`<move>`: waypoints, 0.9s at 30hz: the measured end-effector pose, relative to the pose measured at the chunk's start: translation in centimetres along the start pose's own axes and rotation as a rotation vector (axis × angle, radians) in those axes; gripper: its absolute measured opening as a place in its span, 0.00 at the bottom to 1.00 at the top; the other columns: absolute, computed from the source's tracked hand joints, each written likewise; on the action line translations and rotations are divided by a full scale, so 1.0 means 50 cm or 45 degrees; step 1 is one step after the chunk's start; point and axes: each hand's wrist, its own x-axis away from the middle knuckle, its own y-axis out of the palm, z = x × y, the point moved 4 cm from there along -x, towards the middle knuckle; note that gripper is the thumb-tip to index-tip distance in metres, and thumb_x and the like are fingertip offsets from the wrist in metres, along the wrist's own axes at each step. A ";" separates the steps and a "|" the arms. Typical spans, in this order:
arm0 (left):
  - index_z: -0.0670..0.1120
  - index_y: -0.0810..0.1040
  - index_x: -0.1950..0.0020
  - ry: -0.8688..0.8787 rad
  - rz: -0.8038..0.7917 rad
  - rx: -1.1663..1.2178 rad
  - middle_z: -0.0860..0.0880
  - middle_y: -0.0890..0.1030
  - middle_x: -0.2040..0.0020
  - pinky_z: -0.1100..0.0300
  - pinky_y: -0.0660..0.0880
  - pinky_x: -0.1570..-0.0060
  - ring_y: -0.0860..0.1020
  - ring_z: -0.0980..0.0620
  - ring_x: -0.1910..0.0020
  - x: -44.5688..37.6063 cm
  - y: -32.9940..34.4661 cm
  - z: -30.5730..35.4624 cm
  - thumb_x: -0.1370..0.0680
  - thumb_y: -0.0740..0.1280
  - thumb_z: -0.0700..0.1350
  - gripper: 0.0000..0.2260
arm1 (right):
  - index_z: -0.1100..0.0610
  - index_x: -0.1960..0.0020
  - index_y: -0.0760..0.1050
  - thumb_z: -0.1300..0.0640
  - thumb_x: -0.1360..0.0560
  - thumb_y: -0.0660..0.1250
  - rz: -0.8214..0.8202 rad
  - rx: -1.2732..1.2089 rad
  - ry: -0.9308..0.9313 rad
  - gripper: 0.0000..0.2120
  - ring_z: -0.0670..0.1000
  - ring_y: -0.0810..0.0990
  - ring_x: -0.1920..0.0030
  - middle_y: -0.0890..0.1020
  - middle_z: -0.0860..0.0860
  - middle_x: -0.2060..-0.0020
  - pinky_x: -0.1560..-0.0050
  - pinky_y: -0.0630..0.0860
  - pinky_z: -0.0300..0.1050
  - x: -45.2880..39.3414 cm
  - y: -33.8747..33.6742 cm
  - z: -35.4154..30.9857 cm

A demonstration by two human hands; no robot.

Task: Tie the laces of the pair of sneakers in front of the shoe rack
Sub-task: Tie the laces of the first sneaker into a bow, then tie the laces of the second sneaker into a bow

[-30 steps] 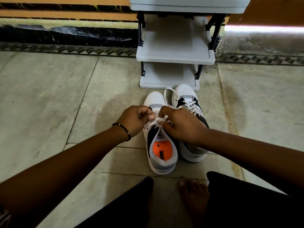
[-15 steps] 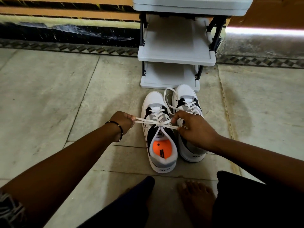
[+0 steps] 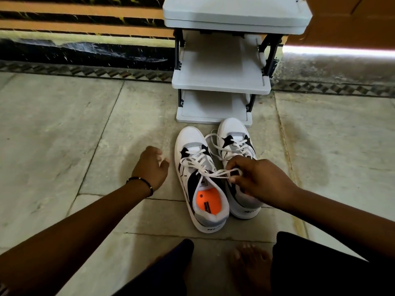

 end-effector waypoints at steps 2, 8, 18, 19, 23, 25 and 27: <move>0.46 0.63 0.33 0.179 -0.016 -0.067 0.41 0.68 0.34 0.52 0.71 0.42 0.72 0.40 0.40 0.025 0.002 0.050 0.29 0.62 0.59 0.29 | 0.50 0.49 0.75 0.55 0.27 0.67 0.155 -0.059 0.051 0.07 0.43 0.75 0.65 0.80 0.48 0.61 0.62 0.75 0.45 -0.001 -0.030 0.016; 0.59 0.40 0.28 0.519 -0.460 -0.546 0.52 0.47 0.24 0.29 0.46 0.32 0.42 0.44 0.24 0.136 0.111 0.169 0.37 0.63 0.69 0.46 | 0.55 0.36 0.66 0.55 0.31 0.71 0.084 0.030 0.440 0.26 0.57 0.77 0.47 0.71 0.55 0.39 0.54 0.74 0.48 -0.007 -0.004 0.095; 0.60 0.41 0.28 0.385 -0.485 -0.630 0.56 0.42 0.24 0.27 0.44 0.35 0.37 0.43 0.25 0.160 0.133 0.110 0.33 0.63 0.62 0.41 | 0.54 0.32 0.60 0.66 0.28 0.63 0.120 -0.175 0.513 0.27 0.59 0.77 0.49 0.67 0.58 0.36 0.60 0.73 0.45 0.028 0.040 0.115; 0.60 0.41 0.28 0.397 -0.473 -0.656 0.57 0.42 0.24 0.27 0.45 0.35 0.38 0.44 0.25 0.159 0.130 0.105 0.34 0.61 0.63 0.41 | 0.54 0.32 0.60 0.66 0.29 0.63 0.107 -0.209 0.508 0.27 0.58 0.76 0.47 0.67 0.58 0.36 0.59 0.75 0.45 0.034 0.039 0.114; 0.58 0.42 0.28 0.427 -0.449 -0.740 0.56 0.42 0.24 0.28 0.45 0.34 0.40 0.45 0.25 0.161 0.124 0.092 0.37 0.54 0.65 0.41 | 0.54 0.32 0.60 0.66 0.29 0.63 0.096 -0.246 0.483 0.27 0.58 0.75 0.45 0.66 0.57 0.35 0.53 0.78 0.48 0.051 0.037 0.110; 0.57 0.41 0.27 0.454 -0.462 -0.818 0.55 0.41 0.24 0.29 0.43 0.33 0.39 0.45 0.25 0.166 0.123 0.095 0.37 0.52 0.65 0.41 | 0.54 0.32 0.61 0.66 0.28 0.63 0.112 -0.237 0.467 0.27 0.58 0.75 0.44 0.67 0.57 0.35 0.50 0.77 0.48 0.058 0.038 0.111; 0.57 0.39 0.27 0.489 -0.475 -0.866 0.55 0.40 0.24 0.30 0.42 0.32 0.38 0.46 0.25 0.172 0.119 0.095 0.35 0.51 0.65 0.40 | 0.53 0.32 0.61 0.64 0.28 0.63 0.096 -0.238 0.454 0.27 0.58 0.76 0.44 0.67 0.57 0.35 0.50 0.75 0.45 0.062 0.040 0.109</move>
